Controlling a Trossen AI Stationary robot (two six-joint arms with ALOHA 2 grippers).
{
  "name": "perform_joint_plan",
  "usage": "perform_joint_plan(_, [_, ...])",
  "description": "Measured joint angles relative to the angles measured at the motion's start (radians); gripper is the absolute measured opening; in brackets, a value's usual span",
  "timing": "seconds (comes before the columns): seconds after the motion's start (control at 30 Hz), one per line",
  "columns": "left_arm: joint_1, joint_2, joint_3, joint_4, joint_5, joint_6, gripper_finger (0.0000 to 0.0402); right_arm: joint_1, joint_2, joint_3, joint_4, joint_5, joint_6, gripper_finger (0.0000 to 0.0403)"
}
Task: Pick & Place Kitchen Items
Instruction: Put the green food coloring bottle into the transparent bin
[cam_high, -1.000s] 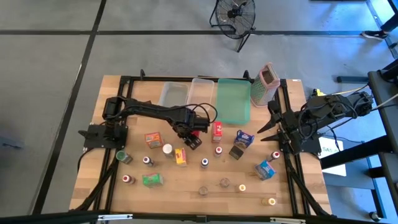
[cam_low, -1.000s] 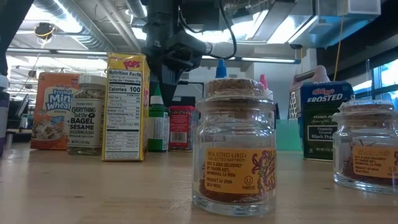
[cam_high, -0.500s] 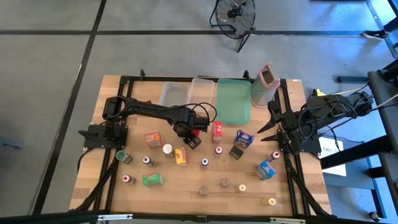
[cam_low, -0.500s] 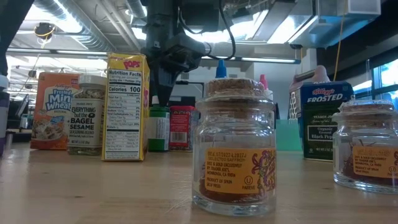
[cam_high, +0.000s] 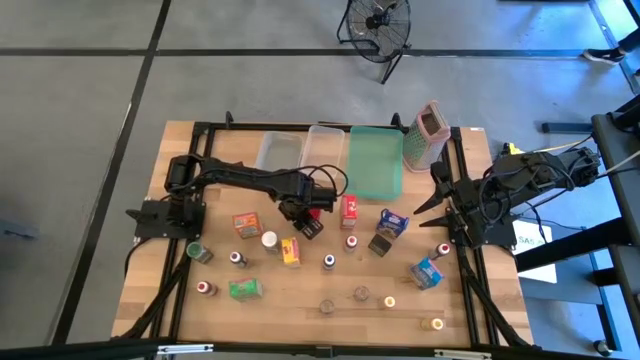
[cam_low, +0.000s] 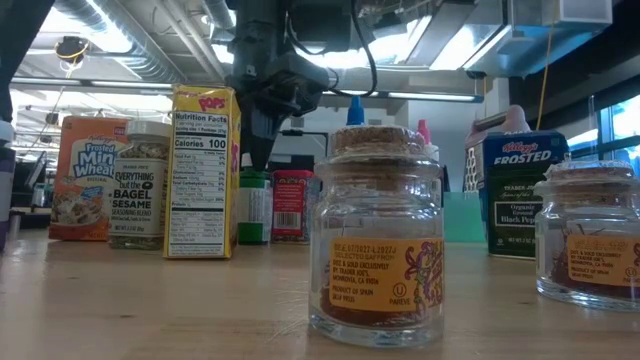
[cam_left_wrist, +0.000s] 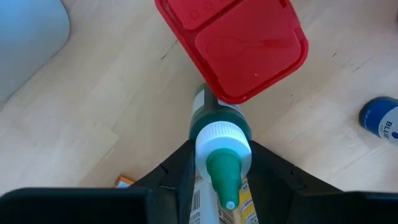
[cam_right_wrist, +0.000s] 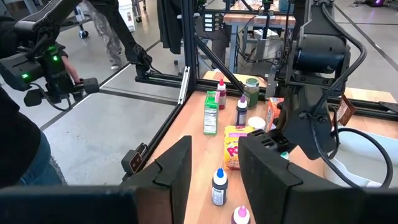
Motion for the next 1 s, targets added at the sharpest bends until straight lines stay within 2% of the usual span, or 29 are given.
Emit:
perform_joint_plan(0.23, [-0.001,-0.001,0.064,-0.056,0.023,-0.006,0.0115,0.0,0.0,0.0,0.0,0.0,0.0,0.0133])
perform_joint_plan(0.63, [0.018,-0.003,0.349,-0.418,0.016,0.02,0.0117,0.0,0.0,0.0,0.001,-0.001,0.0,0.0133])
perform_joint_plan(0.8, [0.058,-0.003,0.451,-0.415,0.011,0.082,0.0115,0.0,0.0,0.0,0.001,-0.005,0.001,0.0133])
perform_joint_plan(1.0, [0.148,-0.003,0.518,-0.416,-0.049,0.178,0.0115,0.0,0.0,0.0,-0.013,-0.028,0.042,0.0133])
